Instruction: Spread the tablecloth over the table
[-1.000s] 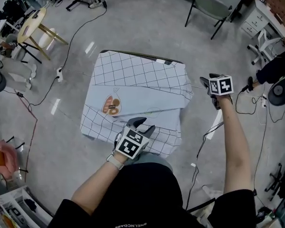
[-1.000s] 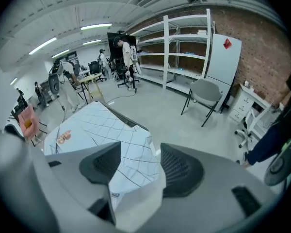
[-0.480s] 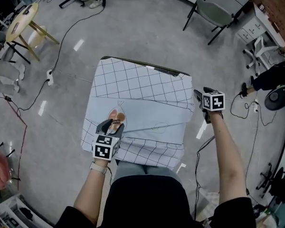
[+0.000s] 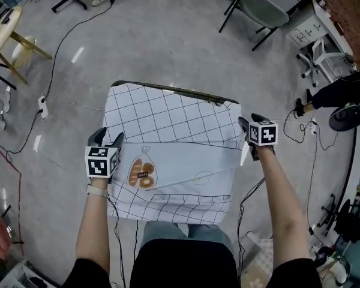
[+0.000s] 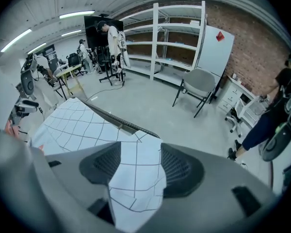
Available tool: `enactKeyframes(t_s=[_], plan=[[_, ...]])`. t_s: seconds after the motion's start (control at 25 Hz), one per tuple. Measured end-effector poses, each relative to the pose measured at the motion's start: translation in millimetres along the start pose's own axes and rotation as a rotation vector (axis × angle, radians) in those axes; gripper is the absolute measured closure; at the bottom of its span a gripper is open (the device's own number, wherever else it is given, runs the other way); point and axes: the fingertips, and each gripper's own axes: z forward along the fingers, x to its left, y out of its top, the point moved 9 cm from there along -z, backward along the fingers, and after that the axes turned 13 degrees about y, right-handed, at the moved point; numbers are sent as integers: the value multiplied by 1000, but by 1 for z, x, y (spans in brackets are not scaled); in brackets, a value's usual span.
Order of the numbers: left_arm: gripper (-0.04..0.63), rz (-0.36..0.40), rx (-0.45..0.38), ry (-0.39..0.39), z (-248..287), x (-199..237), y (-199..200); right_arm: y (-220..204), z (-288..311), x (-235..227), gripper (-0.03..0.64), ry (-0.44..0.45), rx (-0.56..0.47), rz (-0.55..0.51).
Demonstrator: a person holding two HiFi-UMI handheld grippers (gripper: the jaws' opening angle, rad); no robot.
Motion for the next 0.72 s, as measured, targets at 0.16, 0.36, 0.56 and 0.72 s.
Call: enactKeyframes(t_s=[0.16, 0.36, 0.56, 0.72], plan=[[308, 25, 27, 31, 44, 19, 13, 7, 27, -12, 357, -13, 28, -7], [298, 31, 61, 43, 84, 25, 16, 19, 68, -26, 357, -12, 52, -12], [298, 4, 73, 28, 112, 28, 10, 15, 108, -38, 357, 1, 77, 28], [296, 28, 126, 31, 130, 25, 1, 5, 125, -42, 357, 3, 86, 63]])
